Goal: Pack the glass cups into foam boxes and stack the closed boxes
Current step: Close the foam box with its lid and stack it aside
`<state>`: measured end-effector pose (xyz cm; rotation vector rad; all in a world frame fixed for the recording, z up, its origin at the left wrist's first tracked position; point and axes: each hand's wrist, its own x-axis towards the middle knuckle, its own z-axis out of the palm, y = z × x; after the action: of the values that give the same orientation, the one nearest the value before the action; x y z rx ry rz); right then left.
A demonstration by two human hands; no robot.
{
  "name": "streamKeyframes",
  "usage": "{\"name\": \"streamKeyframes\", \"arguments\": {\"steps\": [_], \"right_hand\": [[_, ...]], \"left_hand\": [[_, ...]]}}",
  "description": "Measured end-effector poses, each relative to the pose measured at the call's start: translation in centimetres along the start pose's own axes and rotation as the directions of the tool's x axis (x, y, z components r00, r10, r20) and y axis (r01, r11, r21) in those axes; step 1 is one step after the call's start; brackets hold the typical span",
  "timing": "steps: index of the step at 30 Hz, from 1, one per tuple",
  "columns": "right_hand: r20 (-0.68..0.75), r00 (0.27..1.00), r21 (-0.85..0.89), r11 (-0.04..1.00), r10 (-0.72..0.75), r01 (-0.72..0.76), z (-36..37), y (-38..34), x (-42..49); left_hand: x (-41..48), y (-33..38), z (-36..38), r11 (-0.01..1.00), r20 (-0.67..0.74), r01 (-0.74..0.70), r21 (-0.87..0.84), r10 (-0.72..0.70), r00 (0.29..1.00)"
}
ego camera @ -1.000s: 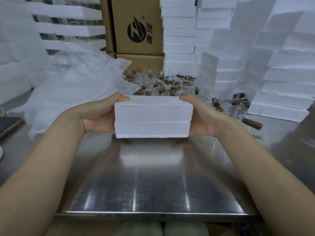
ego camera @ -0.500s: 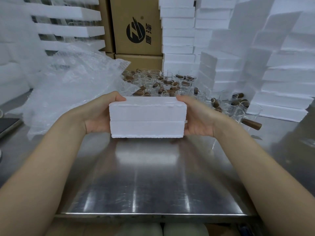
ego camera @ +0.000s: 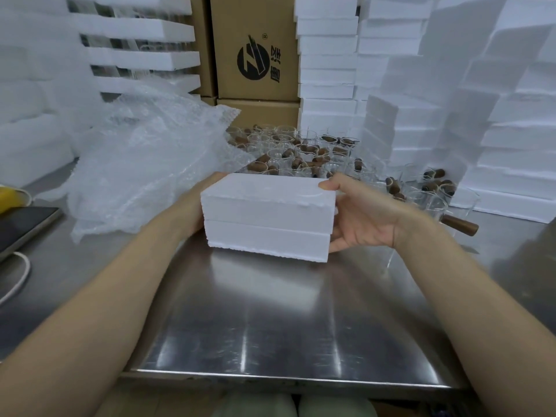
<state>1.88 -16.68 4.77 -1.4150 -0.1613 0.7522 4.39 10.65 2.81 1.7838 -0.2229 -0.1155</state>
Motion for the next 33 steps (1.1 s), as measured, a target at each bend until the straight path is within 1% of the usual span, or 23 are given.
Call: {"name": "streamKeyframes", "arguments": {"steps": [2,3,4,5,7,9,11,12,14,15,16,17,18,19,21,22,23,25,28,30,31,32,33], "right_hand": [[-0.02,1.0,0.02,1.0,-0.005,0.006,0.3,0.1,0.2],[-0.033,0.999,0.035,0.999,-0.005,0.006,0.5,0.2,0.2],[-0.045,0.999,0.049,0.999,-0.007,0.009,0.8,0.3,0.4],[-0.059,0.998,0.058,0.998,-0.011,0.014,1.1,0.4,0.5],[-0.09,0.996,0.07,0.997,-0.019,0.025,1.8,0.6,0.8],[-0.109,0.994,0.065,0.997,-0.032,0.039,2.4,0.8,1.2],[-0.11,0.993,0.051,0.998,-0.039,0.045,2.6,0.9,1.3],[-0.106,0.994,0.04,0.998,-0.042,0.046,2.6,0.8,1.3],[-0.109,0.992,0.029,0.997,-0.061,0.065,2.4,0.7,1.1],[-0.124,0.989,0.04,0.996,-0.077,0.083,2.3,0.5,1.0],[-0.144,0.985,0.057,0.992,-0.099,0.109,2.2,0.2,0.8],[-0.165,0.978,0.072,0.988,-0.125,0.139,2.0,0.0,0.6],[-0.185,0.972,0.078,0.983,-0.148,0.164,1.9,-0.3,0.4],[-0.205,0.965,0.073,0.98,-0.166,0.184,1.7,-0.5,0.1],[-0.233,0.952,0.031,0.977,-0.197,0.21,1.6,-0.8,-0.4],[-0.234,0.95,0.002,0.977,-0.207,0.214,1.6,-1.0,-0.6],[-0.229,0.951,-0.02,0.977,-0.209,0.21,1.5,-1.0,-0.8],[-0.225,0.954,-0.033,0.98,-0.197,0.194,1.2,-1.0,-1.1],[-0.27,0.94,-0.039,0.978,-0.207,0.204,1.2,-1.0,-1.1],[-0.286,0.925,-0.051,0.967,-0.252,0.248,1.4,-1.4,-1.2],[-0.315,0.905,-0.074,0.958,-0.287,0.278,1.5,-1.6,-1.2],[-0.371,0.868,-0.126,0.944,-0.329,0.304,1.5,-1.7,-1.3],[-0.452,0.802,-0.232,0.919,-0.392,0.318,1.3,-1.8,-1.4]], "left_hand": [[0.4,0.1,-0.1,0.997,-0.056,-0.013,0.074,0.017,0.998],[0.6,0.2,-0.3,0.997,-0.102,-0.002,0.083,0.01,0.995],[0.9,0.1,-0.6,0.999,-0.155,0.03,0.043,-0.023,0.988],[1.1,-0.1,-0.9,0.996,-0.211,0.071,-0.062,-0.082,0.974],[1.3,-0.4,-1.4,0.941,-0.303,0.109,-0.32,-0.21,0.929],[1.4,-0.6,-1.8,0.907,-0.345,0.088,-0.412,-0.244,0.906],[1.6,-0.7,-2.1,0.927,-0.356,0.13,-0.351,-0.26,0.897],[1.5,-0.6,-2.2,0.95,-0.353,0.156,-0.27,-0.248,0.902],[1.3,-0.3,-2.0,0.982,-0.319,0.149,-0.114,-0.178,0.931],[1.2,-0.1,-2.0,0.989,-0.289,0.119,-0.087,-0.139,0.947],[0.9,0.2,-2.1,0.986,-0.236,0.117,-0.123,-0.143,0.961],[0.5,0.6,-2.3,0.965,-0.145,0.159,-0.206,-0.191,0.971],[0.1,1.0,-2.7,0.931,-0.02,0.239,-0.276,-0.255,0.967],[-0.5,1.4,-3.0,0.893,0.115,0.327,-0.309,-0.307,0.945],[-1.5,1.9,-3.2,0.867,0.303,0.407,-0.288,-0.321,0.897],[-1.9,2.2,-3.0,0.87,0.342,0.397,-0.294,-0.292,0.893],[-2.2,2.6,-2.5,0.871,0.343,0.373,-0.319,-0.261,0.902],[-2.4,3.0,-1.6,0.875,0.291,0.325,-0.359,-0.226,0.93],[-2.2,3.3,-0.9,0.848,0.252,0.327,-0.417,-0.238,0.938],[-2.0,3.2,-1.1,0.82,0.245,0.322,-0.472,-0.229,0.942],[-2.0,3.2,-1.4,0.808,0.244,0.312,-0.5,-0.214,0.946],[-1.9,3.2,-1.7,0.798,0.242,0.297,-0.525,-0.194,0.951],[-1.8,3.2,-2.0,0.792,0.24,0.283,-0.541,-0.178,0.954]]}}
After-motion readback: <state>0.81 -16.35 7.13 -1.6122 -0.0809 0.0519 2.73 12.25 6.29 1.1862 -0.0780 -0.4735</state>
